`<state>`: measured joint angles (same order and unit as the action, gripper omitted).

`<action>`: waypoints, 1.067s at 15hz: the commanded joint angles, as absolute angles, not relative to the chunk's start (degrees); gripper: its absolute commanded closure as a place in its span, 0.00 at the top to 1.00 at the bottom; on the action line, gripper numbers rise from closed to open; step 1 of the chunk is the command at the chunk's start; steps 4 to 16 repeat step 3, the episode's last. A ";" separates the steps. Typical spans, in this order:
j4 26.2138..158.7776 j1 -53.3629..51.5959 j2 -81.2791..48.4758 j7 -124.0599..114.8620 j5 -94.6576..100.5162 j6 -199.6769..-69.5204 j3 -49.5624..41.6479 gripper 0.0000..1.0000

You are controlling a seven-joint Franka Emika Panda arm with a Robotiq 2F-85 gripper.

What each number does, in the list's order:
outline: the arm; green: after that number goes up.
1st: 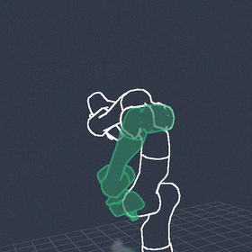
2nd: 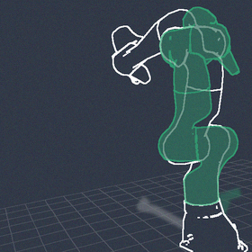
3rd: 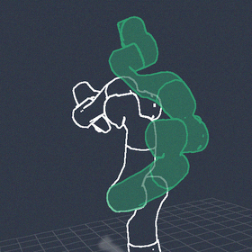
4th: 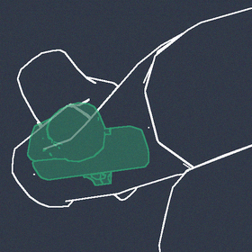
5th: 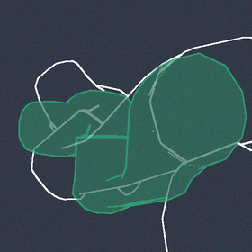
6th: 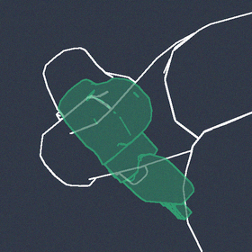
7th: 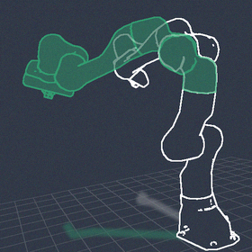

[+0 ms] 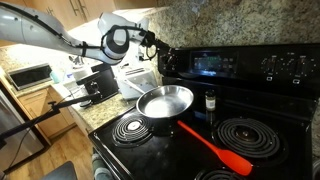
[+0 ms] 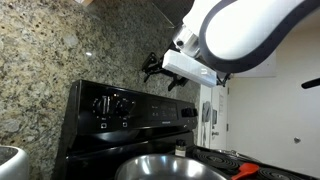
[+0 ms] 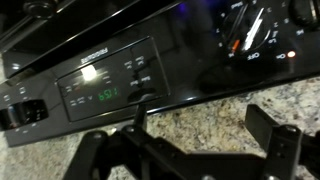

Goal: Turn the second knob from the left

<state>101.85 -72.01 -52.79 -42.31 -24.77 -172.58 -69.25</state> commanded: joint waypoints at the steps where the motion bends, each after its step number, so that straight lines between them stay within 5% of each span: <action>1: 105.28 -79.40 -59.10 -51.92 -20.87 -164.44 -79.22 1.00; 16: 104.33 -77.71 -56.08 -51.66 -18.72 -165.74 -76.54 1.00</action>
